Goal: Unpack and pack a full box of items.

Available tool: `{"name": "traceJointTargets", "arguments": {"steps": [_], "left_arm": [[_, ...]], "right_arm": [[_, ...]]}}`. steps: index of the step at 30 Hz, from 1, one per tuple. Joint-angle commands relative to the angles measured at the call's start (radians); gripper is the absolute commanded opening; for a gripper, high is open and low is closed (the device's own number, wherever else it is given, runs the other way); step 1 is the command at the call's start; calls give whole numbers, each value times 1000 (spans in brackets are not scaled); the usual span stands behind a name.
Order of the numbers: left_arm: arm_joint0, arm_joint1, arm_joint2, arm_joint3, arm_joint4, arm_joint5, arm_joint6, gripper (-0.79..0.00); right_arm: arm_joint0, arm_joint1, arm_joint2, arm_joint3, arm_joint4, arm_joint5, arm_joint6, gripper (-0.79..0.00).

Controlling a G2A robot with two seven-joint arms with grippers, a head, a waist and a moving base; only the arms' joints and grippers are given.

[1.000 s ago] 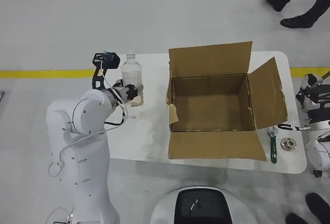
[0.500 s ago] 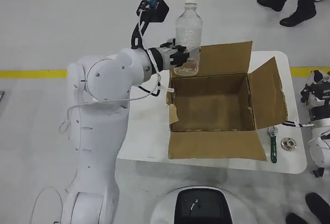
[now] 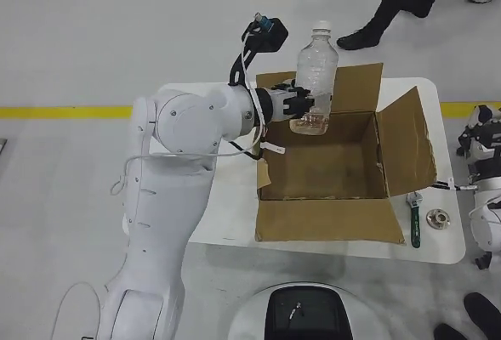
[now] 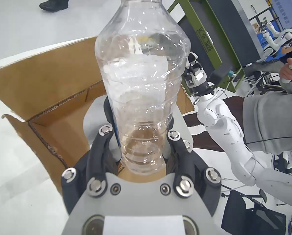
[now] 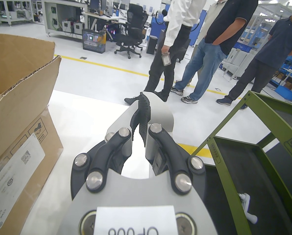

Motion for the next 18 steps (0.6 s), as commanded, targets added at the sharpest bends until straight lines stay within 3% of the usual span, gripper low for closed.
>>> {"name": "traceJointTargets", "arguments": {"steps": [1,7,11,18], "left_arm": [[0,0,0,0,0,0,0,-785],[6,0,2,2,-3,0,5,-785],[42,-4,52,31,-24,14,30,-785],[12,-16,154,135,-26,86,-15,-785]], "right_arm": [[1,0,0,2,1,-2,-2,-785],[-4,-2,-2,9,0,-8,-3,-785],[-3,-2,-1,9,-1,-11,-4,-785],[-3,-3,3,11,-2,-11,-2,-785]]}}
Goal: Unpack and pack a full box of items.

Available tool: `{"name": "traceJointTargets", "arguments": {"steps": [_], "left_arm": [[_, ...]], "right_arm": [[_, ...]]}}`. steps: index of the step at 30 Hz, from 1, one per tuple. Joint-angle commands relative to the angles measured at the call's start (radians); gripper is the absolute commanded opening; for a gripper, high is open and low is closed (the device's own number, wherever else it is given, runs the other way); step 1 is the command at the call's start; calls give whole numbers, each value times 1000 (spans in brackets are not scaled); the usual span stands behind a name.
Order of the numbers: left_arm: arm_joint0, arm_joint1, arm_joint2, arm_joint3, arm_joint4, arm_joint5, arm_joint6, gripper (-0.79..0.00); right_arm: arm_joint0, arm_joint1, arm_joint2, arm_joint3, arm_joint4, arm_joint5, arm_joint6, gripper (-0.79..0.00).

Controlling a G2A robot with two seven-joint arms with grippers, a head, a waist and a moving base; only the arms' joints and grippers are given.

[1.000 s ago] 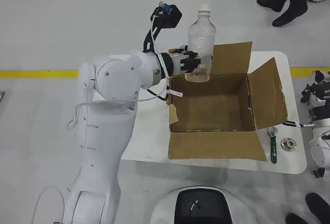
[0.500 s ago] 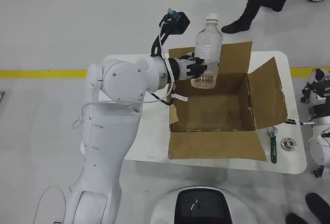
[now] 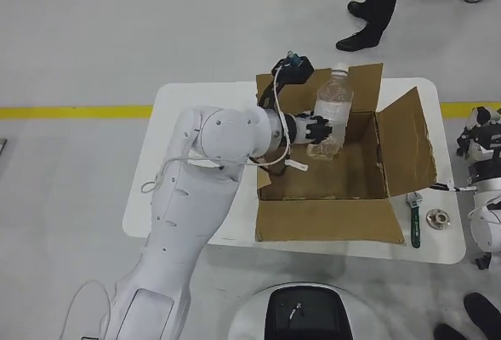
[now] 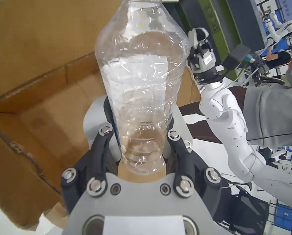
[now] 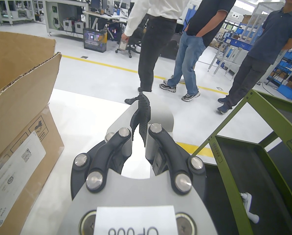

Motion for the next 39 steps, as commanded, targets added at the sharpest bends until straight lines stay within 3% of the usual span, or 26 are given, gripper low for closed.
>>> {"name": "traceJointTargets", "arguments": {"steps": [1,9,24,35,39], "left_arm": [[-5,-2,16,30,3,37,-17,-785],[13,2,37,109,21,164,-62,-785],[36,7,37,106,32,188,-54,-785],[12,-3,102,158,82,349,-63,-785],[2,-6,125,206,89,357,-55,-785]], "right_arm": [[0,0,1,1,0,2,0,-785],[0,-1,7,8,1,4,-1,-785],[13,-4,9,19,8,-3,1,-785],[15,-5,7,24,10,-8,0,-785],[14,-6,9,27,10,-9,0,-785]]}}
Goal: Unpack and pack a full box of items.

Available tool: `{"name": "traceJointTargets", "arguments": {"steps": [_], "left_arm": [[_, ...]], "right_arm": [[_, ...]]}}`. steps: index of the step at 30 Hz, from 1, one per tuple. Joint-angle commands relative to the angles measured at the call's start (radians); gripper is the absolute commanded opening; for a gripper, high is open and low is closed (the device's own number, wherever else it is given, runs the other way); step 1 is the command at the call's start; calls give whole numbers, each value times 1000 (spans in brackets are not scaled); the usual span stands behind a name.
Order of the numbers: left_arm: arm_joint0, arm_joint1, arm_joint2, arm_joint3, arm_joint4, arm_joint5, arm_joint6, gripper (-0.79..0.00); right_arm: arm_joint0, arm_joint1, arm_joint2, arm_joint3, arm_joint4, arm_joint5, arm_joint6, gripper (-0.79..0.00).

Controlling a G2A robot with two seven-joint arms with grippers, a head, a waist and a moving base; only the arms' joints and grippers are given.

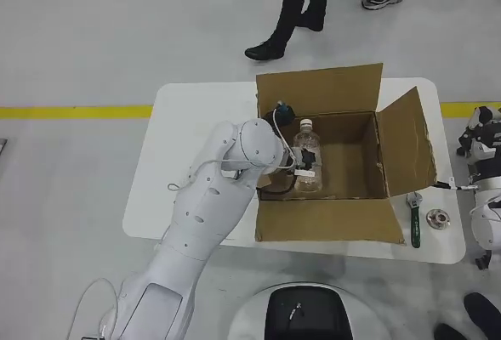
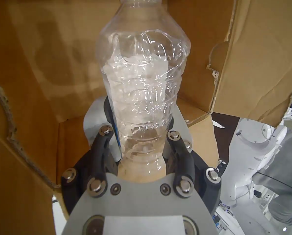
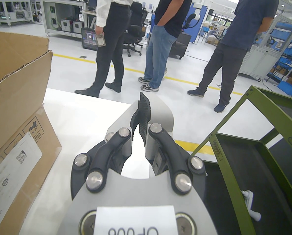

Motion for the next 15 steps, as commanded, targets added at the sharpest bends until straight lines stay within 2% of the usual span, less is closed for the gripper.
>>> {"name": "traceJointTargets", "arguments": {"steps": [1,6,14,15], "left_arm": [[-6,-1,12,24,2,3,3,-785],[-29,-6,47,83,9,17,17,-785],[-48,-13,80,127,-35,27,27,-785],[-53,-13,87,134,-31,27,28,-643]], "right_arm": [[0,0,0,0,1,-1,1,-785],[1,-1,1,1,2,-1,-2,-785],[1,-1,6,6,1,-7,-5,-785],[1,-1,8,7,1,-6,-5,-785]]}}
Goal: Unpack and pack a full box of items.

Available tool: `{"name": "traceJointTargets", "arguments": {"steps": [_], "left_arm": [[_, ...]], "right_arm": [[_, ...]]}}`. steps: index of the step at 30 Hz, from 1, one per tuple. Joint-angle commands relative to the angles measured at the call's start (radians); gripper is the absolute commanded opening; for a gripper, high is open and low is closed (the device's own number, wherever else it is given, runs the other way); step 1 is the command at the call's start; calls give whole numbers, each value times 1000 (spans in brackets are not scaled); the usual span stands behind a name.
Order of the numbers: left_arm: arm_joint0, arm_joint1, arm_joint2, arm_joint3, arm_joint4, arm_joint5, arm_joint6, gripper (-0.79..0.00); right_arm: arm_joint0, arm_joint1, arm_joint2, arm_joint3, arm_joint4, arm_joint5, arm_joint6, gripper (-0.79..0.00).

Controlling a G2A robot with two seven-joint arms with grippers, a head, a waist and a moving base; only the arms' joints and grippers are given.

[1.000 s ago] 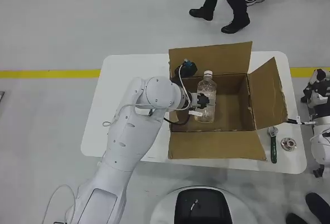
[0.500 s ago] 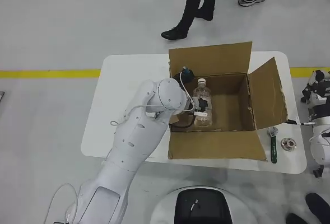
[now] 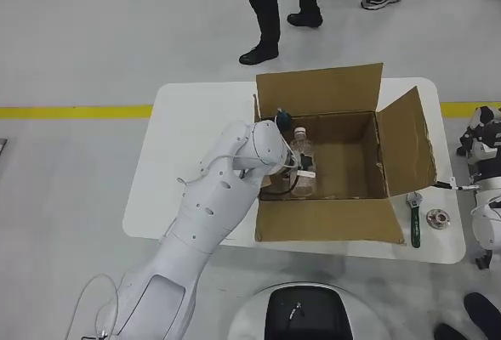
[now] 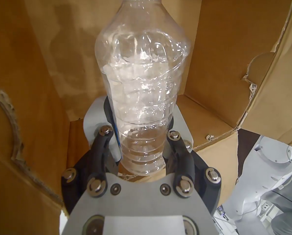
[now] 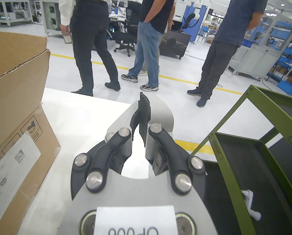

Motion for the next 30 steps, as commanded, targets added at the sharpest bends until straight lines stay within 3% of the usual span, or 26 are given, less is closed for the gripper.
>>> {"name": "traceJointTargets", "arguments": {"steps": [1,2,16,24,30], "left_arm": [[-7,-1,8,8,-2,2,2,-474],[-9,-1,9,11,-11,6,6,0],[-29,8,35,26,-56,24,24,0],[-6,36,-70,-134,-110,-36,40,0],[45,69,-199,-307,-136,-92,65,0]], "right_arm": [[0,0,2,0,0,0,0,-785],[0,0,2,0,0,-2,0,-785],[-2,0,8,-2,-4,-8,-2,-785],[7,-4,17,-16,91,-18,35,-785],[29,0,52,-54,249,-90,217,-785]]}}
